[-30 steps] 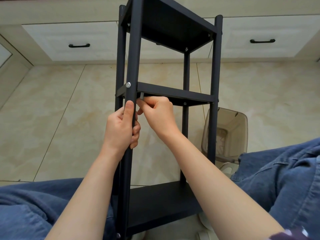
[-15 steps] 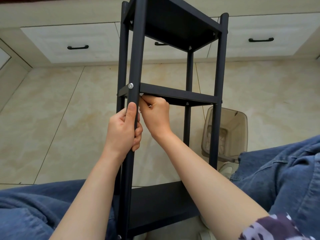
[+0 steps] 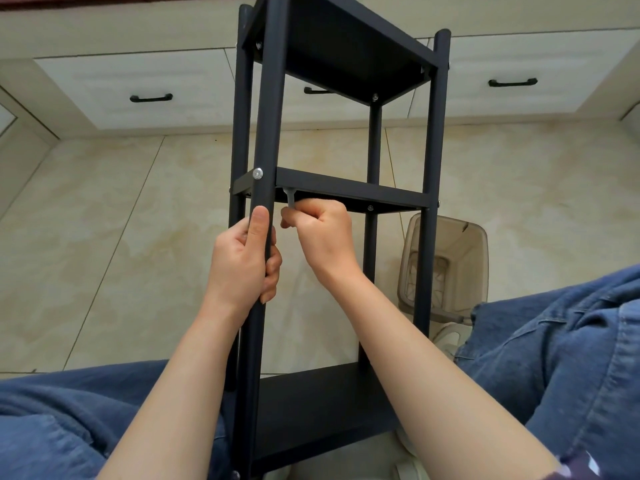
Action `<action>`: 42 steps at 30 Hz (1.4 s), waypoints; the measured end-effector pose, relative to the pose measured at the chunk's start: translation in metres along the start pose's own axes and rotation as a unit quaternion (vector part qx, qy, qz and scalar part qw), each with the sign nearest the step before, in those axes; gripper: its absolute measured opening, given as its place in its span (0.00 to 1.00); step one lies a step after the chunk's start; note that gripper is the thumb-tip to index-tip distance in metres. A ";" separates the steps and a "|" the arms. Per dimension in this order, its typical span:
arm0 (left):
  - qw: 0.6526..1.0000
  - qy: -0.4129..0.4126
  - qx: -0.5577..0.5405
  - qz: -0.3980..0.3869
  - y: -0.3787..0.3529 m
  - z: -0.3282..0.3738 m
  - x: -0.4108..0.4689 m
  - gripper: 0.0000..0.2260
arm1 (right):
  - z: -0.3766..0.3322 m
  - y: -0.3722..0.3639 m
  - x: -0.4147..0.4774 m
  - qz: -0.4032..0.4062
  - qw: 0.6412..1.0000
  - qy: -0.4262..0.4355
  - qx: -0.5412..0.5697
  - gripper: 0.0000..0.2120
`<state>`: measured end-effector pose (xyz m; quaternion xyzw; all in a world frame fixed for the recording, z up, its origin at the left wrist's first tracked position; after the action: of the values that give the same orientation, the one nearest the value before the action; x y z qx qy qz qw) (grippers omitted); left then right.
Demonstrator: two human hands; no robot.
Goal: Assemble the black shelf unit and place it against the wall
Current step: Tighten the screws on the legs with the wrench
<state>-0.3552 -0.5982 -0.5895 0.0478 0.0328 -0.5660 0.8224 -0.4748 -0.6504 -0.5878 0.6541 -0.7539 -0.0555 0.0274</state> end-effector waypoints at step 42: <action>1.000 -0.008 -0.002 -0.006 -0.003 0.000 0.000 0.24 | 0.002 -0.018 0.010 0.037 0.992 0.118 -0.021 0.13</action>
<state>-0.3576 -0.5995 -0.5891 0.0413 0.0274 -0.5711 0.8194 -0.4592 -0.6623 -0.5918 0.6273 -0.7675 0.0073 0.1316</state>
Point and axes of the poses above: each hand's wrist, its own x-axis towards the middle knuckle, its own y-axis out of the back of the hand, z = x × y, the point moved 6 cm from there along x, towards the middle knuckle, and after that the axes turned 9 degrees about z, right-handed, at the moved point
